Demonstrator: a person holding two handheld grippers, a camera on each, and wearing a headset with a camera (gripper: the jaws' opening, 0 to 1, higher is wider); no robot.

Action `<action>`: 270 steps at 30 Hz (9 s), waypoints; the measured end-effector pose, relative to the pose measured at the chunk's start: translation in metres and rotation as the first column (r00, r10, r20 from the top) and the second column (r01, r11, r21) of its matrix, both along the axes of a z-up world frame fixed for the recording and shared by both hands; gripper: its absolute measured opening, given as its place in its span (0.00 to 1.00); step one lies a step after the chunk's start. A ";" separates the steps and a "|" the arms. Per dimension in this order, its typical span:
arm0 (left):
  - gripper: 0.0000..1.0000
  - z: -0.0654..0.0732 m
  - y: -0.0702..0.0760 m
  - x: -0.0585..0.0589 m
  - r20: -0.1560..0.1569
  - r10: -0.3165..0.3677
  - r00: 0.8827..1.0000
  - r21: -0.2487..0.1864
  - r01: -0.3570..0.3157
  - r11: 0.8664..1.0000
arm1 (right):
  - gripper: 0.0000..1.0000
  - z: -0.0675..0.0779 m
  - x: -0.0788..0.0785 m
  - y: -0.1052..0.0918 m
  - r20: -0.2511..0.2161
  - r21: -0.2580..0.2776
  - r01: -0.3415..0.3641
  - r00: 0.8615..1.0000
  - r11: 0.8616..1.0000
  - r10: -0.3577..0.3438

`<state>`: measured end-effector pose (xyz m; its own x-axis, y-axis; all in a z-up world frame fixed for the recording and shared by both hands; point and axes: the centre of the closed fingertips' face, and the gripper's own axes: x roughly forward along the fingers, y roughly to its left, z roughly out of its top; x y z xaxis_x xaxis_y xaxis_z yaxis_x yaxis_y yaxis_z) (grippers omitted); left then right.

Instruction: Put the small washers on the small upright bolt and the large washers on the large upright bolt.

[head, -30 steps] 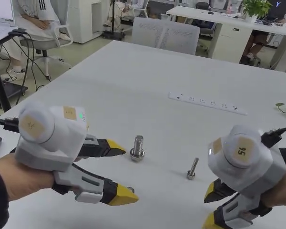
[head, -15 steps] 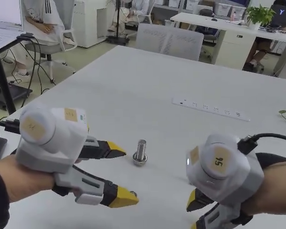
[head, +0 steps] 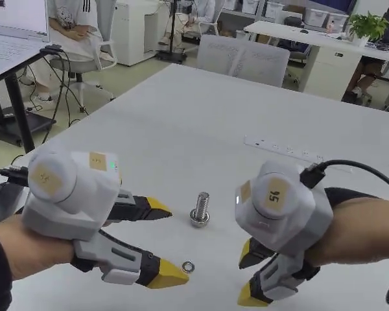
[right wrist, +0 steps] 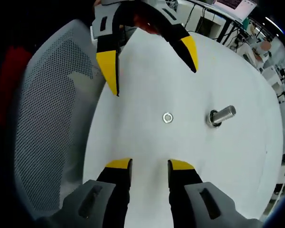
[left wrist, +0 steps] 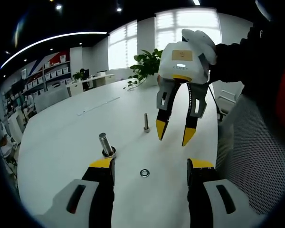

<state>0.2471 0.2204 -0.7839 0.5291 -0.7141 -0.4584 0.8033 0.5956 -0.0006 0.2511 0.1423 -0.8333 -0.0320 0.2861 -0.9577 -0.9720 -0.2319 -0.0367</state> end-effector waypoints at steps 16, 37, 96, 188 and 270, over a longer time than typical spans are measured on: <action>0.61 -0.005 0.008 -0.006 -0.011 0.023 1.000 -0.004 -0.023 1.000 | 0.31 -0.004 0.010 0.047 -0.004 0.018 -0.057 0.998 0.998 0.057; 0.61 -0.012 0.017 -0.012 -0.026 0.051 0.998 -0.008 -0.051 0.999 | 0.30 -0.039 0.010 0.071 -0.033 -0.035 -0.114 0.993 0.993 0.113; 0.60 -0.007 0.004 -0.004 -0.018 0.014 1.000 0.000 -0.014 1.000 | 0.13 -0.019 0.020 0.042 0.009 -0.027 -0.065 0.998 0.998 0.065; 0.60 -0.013 -0.022 0.020 -0.049 -0.050 0.998 0.006 0.050 0.999 | 0.13 0.026 0.103 -0.050 0.098 -0.028 0.119 0.988 0.992 -0.116; 0.60 -0.021 -0.021 0.017 -0.076 -0.047 0.996 0.010 0.048 0.999 | 0.71 -0.021 0.101 -0.053 0.036 0.068 0.211 0.976 0.975 -0.214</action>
